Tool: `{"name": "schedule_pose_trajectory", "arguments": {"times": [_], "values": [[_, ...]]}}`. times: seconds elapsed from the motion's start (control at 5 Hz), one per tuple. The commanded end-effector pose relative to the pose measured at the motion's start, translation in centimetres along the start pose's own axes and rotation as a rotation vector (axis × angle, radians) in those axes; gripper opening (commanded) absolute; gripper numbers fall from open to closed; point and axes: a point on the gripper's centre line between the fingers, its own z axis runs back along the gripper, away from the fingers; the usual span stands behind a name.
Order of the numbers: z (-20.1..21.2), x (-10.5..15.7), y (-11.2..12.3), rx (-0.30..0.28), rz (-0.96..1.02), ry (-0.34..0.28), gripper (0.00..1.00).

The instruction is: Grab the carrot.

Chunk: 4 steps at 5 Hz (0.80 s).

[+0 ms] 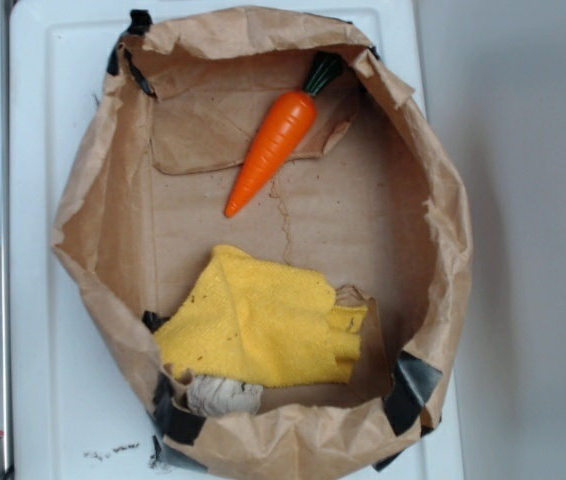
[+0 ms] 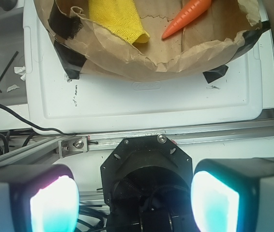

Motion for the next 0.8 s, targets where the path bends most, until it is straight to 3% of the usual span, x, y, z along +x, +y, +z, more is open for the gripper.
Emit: {"name": "schedule_pose_trajectory", "arguments": {"times": [0.0, 0.2, 0.6], "values": [[0.0, 0.0, 0.0, 0.0, 0.0, 0.0, 1.0], [0.1, 5.1, 0.1, -0.008, 0.068, -0.08, 1.0], [-5.3, 14.5, 1.2, -0.066, 0.199, -0.178, 1.0]]}}
